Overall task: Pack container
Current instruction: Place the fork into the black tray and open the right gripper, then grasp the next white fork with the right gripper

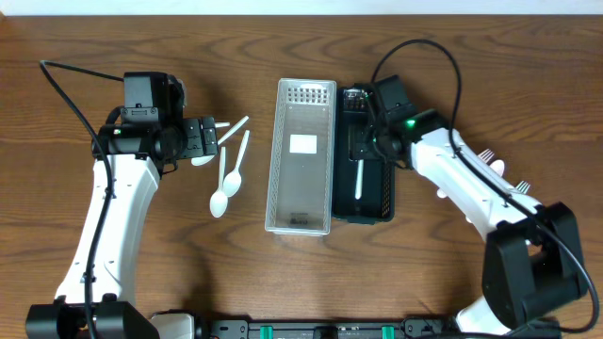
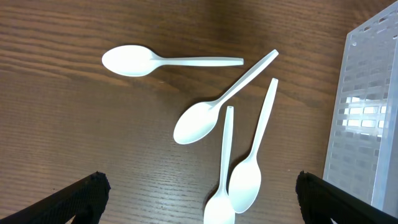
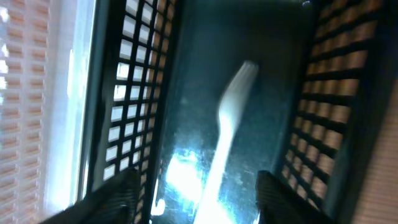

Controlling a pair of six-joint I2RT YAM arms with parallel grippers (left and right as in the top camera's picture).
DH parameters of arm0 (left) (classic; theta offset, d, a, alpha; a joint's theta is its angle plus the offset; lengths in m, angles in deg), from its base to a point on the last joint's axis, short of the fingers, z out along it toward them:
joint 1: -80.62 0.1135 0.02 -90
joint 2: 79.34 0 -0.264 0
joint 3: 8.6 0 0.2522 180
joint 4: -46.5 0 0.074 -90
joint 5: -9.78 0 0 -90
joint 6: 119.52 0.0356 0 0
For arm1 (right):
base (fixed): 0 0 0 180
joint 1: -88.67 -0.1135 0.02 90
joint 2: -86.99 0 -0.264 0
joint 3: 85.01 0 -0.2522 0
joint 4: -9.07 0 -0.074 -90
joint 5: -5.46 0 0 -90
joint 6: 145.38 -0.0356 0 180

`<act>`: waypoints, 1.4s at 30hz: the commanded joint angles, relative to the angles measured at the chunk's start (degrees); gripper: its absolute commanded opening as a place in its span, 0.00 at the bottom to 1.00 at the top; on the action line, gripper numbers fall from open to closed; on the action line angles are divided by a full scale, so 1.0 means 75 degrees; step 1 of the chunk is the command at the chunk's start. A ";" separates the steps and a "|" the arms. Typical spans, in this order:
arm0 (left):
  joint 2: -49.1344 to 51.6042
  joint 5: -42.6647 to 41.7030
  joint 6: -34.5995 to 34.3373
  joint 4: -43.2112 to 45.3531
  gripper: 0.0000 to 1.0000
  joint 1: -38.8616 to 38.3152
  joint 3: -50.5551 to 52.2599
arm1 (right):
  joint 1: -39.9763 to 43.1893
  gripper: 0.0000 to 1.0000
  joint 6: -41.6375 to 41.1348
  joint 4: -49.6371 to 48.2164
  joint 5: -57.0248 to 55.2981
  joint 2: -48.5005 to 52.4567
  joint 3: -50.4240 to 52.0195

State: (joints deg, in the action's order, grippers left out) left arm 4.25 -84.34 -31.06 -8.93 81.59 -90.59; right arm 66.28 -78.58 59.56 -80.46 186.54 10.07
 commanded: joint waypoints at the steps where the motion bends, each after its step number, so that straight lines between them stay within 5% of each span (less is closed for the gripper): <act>1: 0.0050 0.0006 -0.0064 -0.0015 0.98 0.0032 -0.0119 | 0.0577 0.72 -0.0117 -0.0003 -0.0271 -0.0892 -0.0125; 7: 0.0050 0.0006 -0.0064 -0.0015 0.98 0.0032 -0.0119 | 0.2291 0.70 -0.0414 0.0985 -0.1183 -0.1853 -0.0125; 14: 0.0050 0.0006 -0.0064 -0.0012 0.98 0.0032 -0.0119 | 0.3783 0.66 -0.0691 0.1923 -0.1714 -0.1437 0.0306; 36: 0.0050 0.0006 -0.0064 -0.0015 0.98 0.0032 -0.0119 | 0.3981 0.64 -0.1617 -0.0583 -0.1107 0.0618 0.1769; 42: 0.0050 0.0006 -0.0064 -0.0012 0.98 0.0032 -0.0119 | 0.3981 0.57 -0.1620 -0.0816 -0.1017 0.1093 0.1769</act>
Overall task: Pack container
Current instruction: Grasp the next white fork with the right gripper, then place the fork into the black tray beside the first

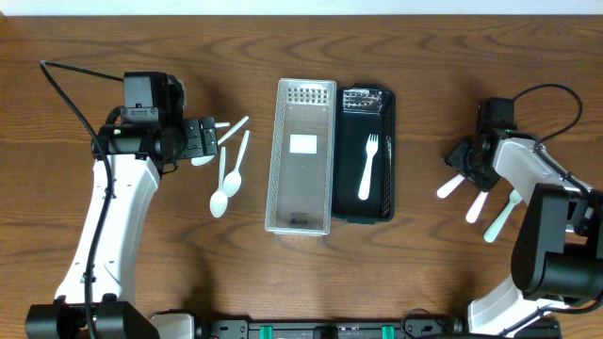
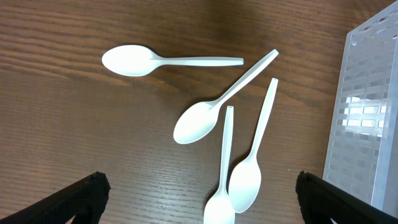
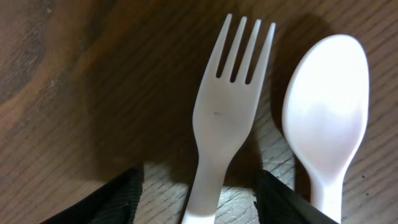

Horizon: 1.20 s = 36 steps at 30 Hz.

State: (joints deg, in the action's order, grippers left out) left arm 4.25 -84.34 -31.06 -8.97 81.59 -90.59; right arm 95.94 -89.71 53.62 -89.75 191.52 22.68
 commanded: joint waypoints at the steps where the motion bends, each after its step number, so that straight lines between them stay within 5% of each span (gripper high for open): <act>1: 0.0050 0.0006 -0.0064 -0.0009 0.98 0.0032 -0.0119 | 0.0029 0.48 -0.0134 -0.0017 0.0224 0.0460 0.0087; 4: 0.0050 0.0006 -0.0064 -0.0006 0.98 0.0032 -0.0119 | 0.0012 0.25 -0.0131 0.0032 0.0245 0.0455 0.0082; 13: 0.0050 0.0006 -0.0064 -0.0006 0.98 0.0032 -0.0119 | -0.0265 0.01 0.0393 0.0154 0.0525 -0.0944 -0.0184; 23: 0.0050 0.0006 -0.0064 -0.0009 0.98 0.0032 -0.0119 | -0.2273 0.01 0.1335 -0.0119 0.1212 -0.3316 -0.0848; 33: 0.0050 0.0006 -0.0064 -0.0009 0.98 0.0032 -0.0119 | -0.4080 0.01 0.1271 -0.0169 0.1160 -0.1623 -0.0586; 36: 0.0050 0.0006 -0.0064 -0.0009 0.98 0.0032 -0.0119 | -0.4360 0.31 0.1276 -0.0367 0.1134 -0.1198 -0.0589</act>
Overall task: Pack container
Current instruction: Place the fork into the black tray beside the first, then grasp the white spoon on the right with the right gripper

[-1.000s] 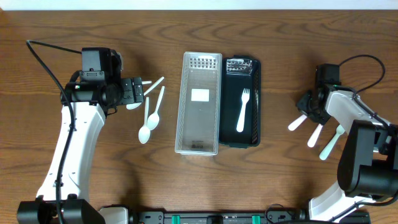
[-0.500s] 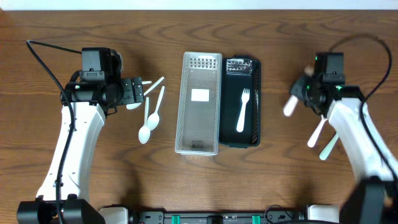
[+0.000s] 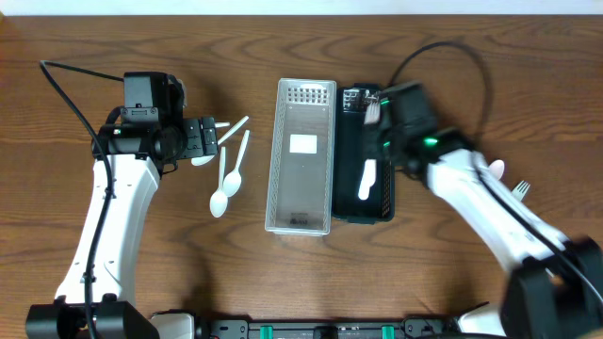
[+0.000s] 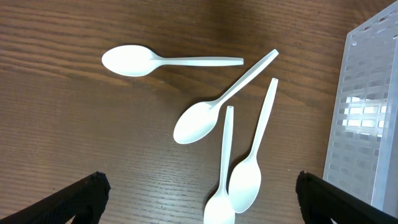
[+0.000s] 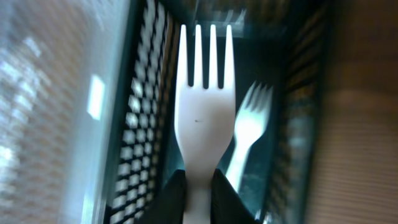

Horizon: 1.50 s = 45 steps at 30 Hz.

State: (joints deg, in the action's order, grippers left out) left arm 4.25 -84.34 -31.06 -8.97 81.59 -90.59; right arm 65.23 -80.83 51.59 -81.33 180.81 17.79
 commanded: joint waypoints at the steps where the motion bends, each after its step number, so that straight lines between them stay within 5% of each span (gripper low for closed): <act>1: 0.0050 0.0006 -0.0067 -0.0006 0.98 0.0032 -0.0119 | -0.0286 0.43 0.0093 -0.0140 0.0012 0.0239 0.0052; 4: 0.0050 0.0006 -0.0064 -0.0006 0.98 0.0032 -0.0119 | -0.0125 0.63 0.0093 -0.0111 -0.0061 0.0012 -0.0131; 14: 0.0050 0.0006 -0.0064 -0.0009 0.98 0.0032 -0.0119 | 0.2801 0.72 0.0087 0.1533 -0.1448 -0.1102 -0.0323; 22: 0.0050 0.0006 -0.0064 -0.0006 0.98 0.0032 -0.0119 | 0.4657 0.71 0.0087 0.2340 -0.1309 -0.0495 -0.0082; 39: 0.0050 0.0006 -0.0064 -0.0009 0.98 0.0032 -0.0119 | 0.5018 0.69 0.0029 0.1419 -0.1609 0.0994 0.0691; 45: 0.0050 0.0006 -0.0064 -0.0009 0.98 0.0032 -0.0119 | 0.5018 0.57 -0.0090 0.1154 -0.1393 0.1521 0.0691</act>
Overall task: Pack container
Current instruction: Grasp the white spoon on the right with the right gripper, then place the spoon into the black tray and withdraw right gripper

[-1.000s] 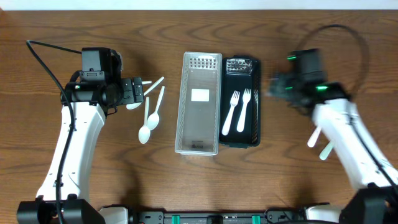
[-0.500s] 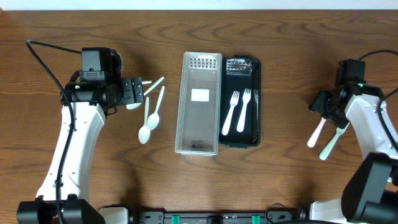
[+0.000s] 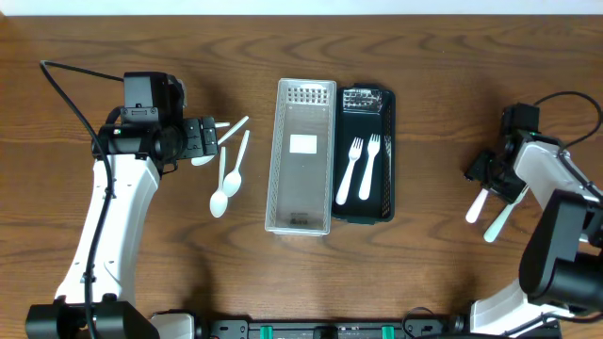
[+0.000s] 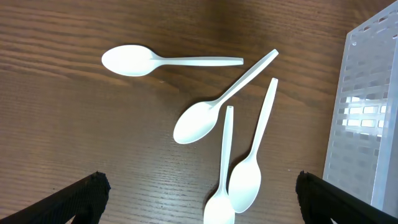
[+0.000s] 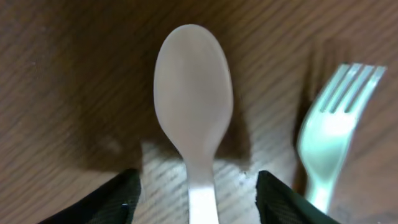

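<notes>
Two white plastic forks lie side by side in the black tray. The clear tray beside it holds no cutlery. At the table's right, my right gripper is open, low over a white spoon, its fingers on either side of the handle. A white fork lies just right of that spoon. Several white spoons lie left of the clear tray. My left gripper hangs open above them, holding nothing.
The two trays stand together at the table's middle. In the overhead view the right arm reaches along the right edge, with the spoon and the fork below its gripper. The left arm crosses the left side.
My right gripper was shut on a fork over the black tray. That fork now lies in the tray beside the first, and the gripper is open over a spoon at the right. The left arm is unmoved.
My right gripper was open over the black tray with one fork lying in it. Then it stood open astride a fork at the table's right. Then it held that fork over the tray. Now the tray holds two forks. My left gripper hung open over the spoons throughout.
</notes>
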Controlling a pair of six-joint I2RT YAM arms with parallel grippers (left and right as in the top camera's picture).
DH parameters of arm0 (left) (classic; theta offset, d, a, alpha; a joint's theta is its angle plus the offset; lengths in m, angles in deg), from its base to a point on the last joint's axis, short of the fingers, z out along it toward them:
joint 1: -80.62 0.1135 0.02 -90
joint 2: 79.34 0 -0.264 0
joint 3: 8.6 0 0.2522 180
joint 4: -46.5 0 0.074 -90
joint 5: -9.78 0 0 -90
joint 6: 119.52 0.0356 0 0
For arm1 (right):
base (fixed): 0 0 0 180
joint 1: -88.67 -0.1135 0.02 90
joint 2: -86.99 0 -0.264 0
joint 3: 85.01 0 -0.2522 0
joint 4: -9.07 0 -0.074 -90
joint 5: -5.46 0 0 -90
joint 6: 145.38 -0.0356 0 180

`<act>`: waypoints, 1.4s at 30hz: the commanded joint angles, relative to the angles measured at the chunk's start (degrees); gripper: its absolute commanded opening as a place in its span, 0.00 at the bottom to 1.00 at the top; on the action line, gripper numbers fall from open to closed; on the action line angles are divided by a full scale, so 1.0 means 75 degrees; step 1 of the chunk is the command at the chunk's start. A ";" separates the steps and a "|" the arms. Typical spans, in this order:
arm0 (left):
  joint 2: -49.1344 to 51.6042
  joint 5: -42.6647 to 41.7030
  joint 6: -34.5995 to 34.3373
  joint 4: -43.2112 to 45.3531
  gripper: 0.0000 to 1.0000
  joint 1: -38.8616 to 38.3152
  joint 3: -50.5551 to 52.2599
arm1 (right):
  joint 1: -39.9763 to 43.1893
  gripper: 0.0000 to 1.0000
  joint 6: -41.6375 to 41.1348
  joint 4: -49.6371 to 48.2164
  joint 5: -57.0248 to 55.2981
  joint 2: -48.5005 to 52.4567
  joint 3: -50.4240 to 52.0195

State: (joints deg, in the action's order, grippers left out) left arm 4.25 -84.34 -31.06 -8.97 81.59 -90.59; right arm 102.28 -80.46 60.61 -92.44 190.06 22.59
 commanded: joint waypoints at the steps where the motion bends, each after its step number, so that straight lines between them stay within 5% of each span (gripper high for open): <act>1: 0.0050 0.0006 -0.0064 -0.0009 0.98 0.0032 -0.0119 | 0.0079 0.54 -0.0137 -0.0096 0.0117 0.0364 0.0050; 9: 0.0050 0.0006 -0.0064 -0.0006 0.98 0.0032 -0.0119 | 0.0067 0.06 -0.0134 -0.0143 0.0149 0.0341 0.0035; 23: 0.0050 0.0006 -0.0064 -0.0009 0.98 0.0032 -0.0119 | -0.2046 0.01 0.0099 -0.0676 0.2346 -0.3395 -0.0099; 30: 0.0050 0.0006 -0.0064 -0.0009 0.98 0.0032 -0.0119 | -0.3777 0.01 -0.0192 -0.1177 0.1632 -0.3159 -0.0079; 37: 0.0050 0.0006 -0.0064 -0.0009 0.98 0.0032 -0.0119 | -0.4564 0.03 -0.0006 -0.1792 0.1731 -0.1338 -0.0082; 39: 0.0050 0.0006 -0.0064 -0.0009 0.98 0.0032 -0.0119 | -0.4622 0.20 0.0341 -0.2055 0.1871 -0.1061 -0.0111; 40: 0.0050 0.0006 -0.0064 -0.0009 0.98 0.0032 -0.0119 | -0.4610 0.40 0.0361 -0.2034 0.1888 -0.1046 -0.0195; 42: 0.0050 0.0006 -0.0064 -0.0006 0.98 0.0032 -0.0119 | -0.4511 0.55 0.0388 -0.1725 0.1888 -0.1207 -0.0548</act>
State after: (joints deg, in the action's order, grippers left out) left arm 4.25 -84.34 -31.06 -8.99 81.59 -90.59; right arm 68.12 -79.26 46.41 -78.49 182.58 22.05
